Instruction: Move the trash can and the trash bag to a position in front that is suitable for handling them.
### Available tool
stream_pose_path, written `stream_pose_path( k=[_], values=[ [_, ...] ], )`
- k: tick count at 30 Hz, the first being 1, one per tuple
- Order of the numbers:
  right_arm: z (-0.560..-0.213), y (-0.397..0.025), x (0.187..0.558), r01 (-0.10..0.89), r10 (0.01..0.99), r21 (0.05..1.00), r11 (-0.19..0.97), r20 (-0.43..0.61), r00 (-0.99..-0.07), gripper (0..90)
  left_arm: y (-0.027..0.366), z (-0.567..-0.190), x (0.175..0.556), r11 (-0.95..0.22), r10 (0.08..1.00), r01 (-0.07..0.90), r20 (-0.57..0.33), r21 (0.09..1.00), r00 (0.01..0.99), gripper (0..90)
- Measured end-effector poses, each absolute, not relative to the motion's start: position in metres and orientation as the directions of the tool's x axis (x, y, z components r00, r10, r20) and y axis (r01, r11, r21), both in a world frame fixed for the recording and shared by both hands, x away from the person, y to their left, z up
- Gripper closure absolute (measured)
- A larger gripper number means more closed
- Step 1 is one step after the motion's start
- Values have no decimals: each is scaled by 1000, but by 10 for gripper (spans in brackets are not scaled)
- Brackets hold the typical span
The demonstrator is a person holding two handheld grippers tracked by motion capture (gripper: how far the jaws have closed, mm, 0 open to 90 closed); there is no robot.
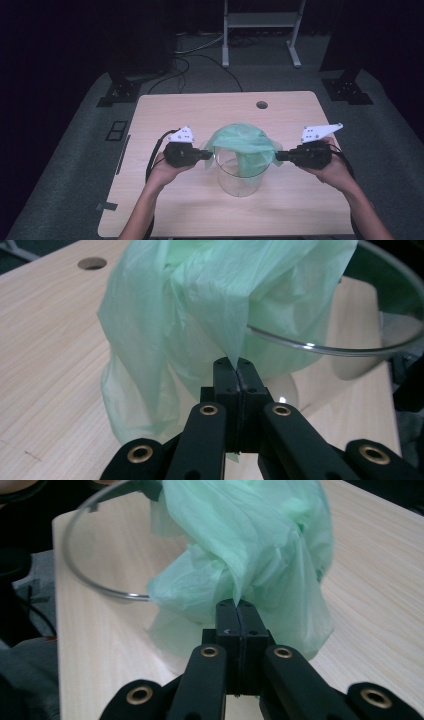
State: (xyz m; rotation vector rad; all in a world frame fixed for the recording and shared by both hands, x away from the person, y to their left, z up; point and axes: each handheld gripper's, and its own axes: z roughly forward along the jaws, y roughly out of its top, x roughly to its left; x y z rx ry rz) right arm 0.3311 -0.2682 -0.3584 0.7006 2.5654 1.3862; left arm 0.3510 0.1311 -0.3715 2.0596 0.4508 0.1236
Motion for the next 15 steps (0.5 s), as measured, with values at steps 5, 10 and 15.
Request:
stream_pose_path(
  k=[5, 10, 15],
  values=[
    [-354, -270, 313, 294, 383, 826, 482, 103, -918, 900, 138, -371, 332, -420, 309, 239, -110, 875, 945, 900],
    [-365, -267, 300, 290, 295, 793, 535, 146, -944, 900, 134, -390, 316, -472, 260, 245, -132, 847, 957, 900],
    [-382, -259, 298, 296, 252, 746, 596, 176, -952, 900, 127, -411, 312, -525, 239, 262, -155, 810, 959, 900]
  ],
)
